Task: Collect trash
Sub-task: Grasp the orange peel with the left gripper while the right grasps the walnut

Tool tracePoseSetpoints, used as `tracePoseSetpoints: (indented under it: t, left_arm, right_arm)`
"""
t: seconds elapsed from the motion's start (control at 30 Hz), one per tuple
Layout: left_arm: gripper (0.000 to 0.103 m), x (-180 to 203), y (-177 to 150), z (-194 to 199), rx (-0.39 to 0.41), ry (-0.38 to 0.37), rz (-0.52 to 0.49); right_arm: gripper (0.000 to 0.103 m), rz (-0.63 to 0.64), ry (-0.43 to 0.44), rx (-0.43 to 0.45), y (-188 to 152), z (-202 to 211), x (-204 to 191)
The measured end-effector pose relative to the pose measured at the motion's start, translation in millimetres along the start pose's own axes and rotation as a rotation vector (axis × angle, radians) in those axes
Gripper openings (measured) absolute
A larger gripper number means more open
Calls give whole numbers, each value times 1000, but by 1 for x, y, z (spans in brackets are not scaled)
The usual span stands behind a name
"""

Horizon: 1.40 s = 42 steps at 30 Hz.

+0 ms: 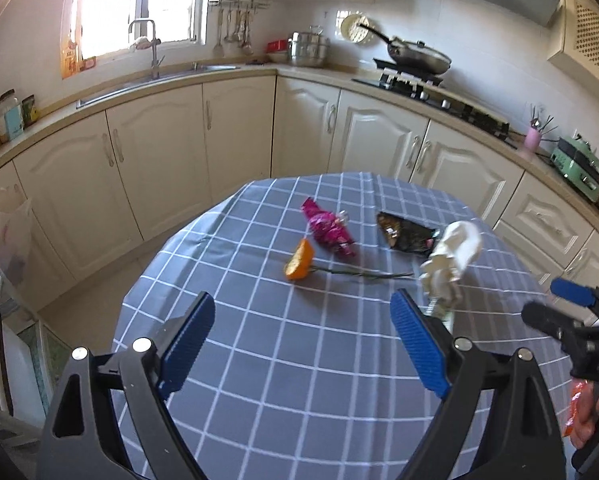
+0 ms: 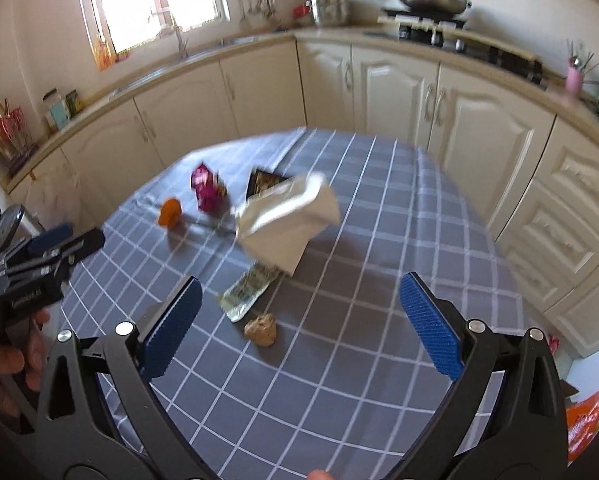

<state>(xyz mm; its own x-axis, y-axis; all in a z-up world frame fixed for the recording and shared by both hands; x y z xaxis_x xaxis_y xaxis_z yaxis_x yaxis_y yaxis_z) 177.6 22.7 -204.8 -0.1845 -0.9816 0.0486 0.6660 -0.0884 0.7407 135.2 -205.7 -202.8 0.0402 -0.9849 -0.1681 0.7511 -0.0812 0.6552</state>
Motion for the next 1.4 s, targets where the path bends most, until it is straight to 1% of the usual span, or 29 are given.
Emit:
tracePoseSetpoints:
  t: [0.03,0.1,0.13,0.17,0.2,0.23,0.3,0.33,0.37,0.43,0.47,0.5,0.53,0.57,0.6,0.63,0.67,0.7,0.73,0.77,0.8,0.83,0.87,1.1,1.27,1.37,1.4]
  left_arm:
    - [87,-1,0,-8,-12,7,-5]
    - [87,-7,1,-23,-28,18,-13]
    - [87,-9,2,-34,-43,19,-18]
    - [87,-11,3,-43,-54,25,-22]
    - [87,-13,4,-52,-58,34,-27]
    - [87,-14,5,-58,-62,39,-31]
    - [87,-16,8,-75,-81,44,-34]
    - [87,-16,10,-80,-85,40,-34]
    - [87,-16,11,-87,-93,35,-37]
    - [87,-14,15,-97,-99,42,-55]
    - [87,-12,17,-103,-102,40,-65]
    - [87,-11,18,-109,-109,38,-73]
    - [87,-10,19,-113,-114,36,-75]
    - [86,-10,20,-117,-121,29,-74]
    - [82,-10,20,-121,-128,15,-70]
    - [66,-8,20,-124,-143,-14,-64]
    - [54,-7,20,-124,-148,-47,-55]
    - [47,-4,19,-122,-147,-74,-51]
    - [40,-2,18,-120,-143,-73,-59]
    - [27,-1,17,-117,-136,-65,-63]
    - [23,0,16,-115,-136,-79,-54]
    - [17,-1,14,-112,-136,-82,-34]
    - [13,-2,13,-110,-132,-71,-27]
    - [12,-15,0,-76,-100,-70,50]
    - [12,-18,1,-31,-33,-46,90]
    - [12,-12,9,-4,13,-58,104]
    - [12,-5,13,7,31,-76,98]
  right_arm:
    - [94,4,5,-18,-5,-5,-2]
    - [86,17,12,-55,-12,-19,-5]
    - [85,26,11,-81,-17,-28,-7]
    - [81,30,10,-92,-20,-32,-8]
    - [73,35,13,-108,-22,-39,-9]
    - [69,38,20,-125,-25,-44,-11]
    - [57,48,22,-148,-29,-52,-14]
    - [53,57,22,-158,-31,-55,-15]
    - [50,62,21,-160,-32,-55,-16]
    - [49,81,13,-151,-33,-55,-19]
    - [44,90,9,-149,-33,-56,-20]
    - [34,98,4,-148,-32,-56,-21]
    - [30,105,-2,-147,-33,-56,-21]
    - [27,111,-2,-147,-33,-56,-21]
    - [27,111,5,-146,-34,-56,-21]
    - [27,109,13,-143,-35,-54,-20]
    - [27,105,20,-141,-35,-52,-19]
    - [27,98,27,-138,-36,-51,-17]
    - [27,85,33,-136,-36,-49,-14]
    - [27,75,36,-134,-35,-47,-11]
    - [27,66,39,-130,-35,-45,-7]
    - [27,55,44,-123,-34,-41,-4]
    - [27,48,47,-117,-34,-38,-1]
    - [27,3,63,-55,-29,-8,19]
    - [27,-23,70,10,-21,16,32]
    - [27,-48,66,60,-16,35,43]
    - [27,-52,63,71,-14,40,45]
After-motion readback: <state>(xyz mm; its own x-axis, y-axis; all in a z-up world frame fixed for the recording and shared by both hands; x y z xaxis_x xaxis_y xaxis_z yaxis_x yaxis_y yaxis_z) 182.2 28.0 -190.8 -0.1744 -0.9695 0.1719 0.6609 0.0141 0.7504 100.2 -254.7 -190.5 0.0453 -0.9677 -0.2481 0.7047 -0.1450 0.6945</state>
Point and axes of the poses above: each gripper's, at about its wrist camera, not at the fingertips, and z roughly against the way its jaws point, x to its right, y to its top, the point moved 3 cm from there along -z, roughly the way its jaws point, and after that the axes turned 3 degrees about -z, right-handed, at the moved point
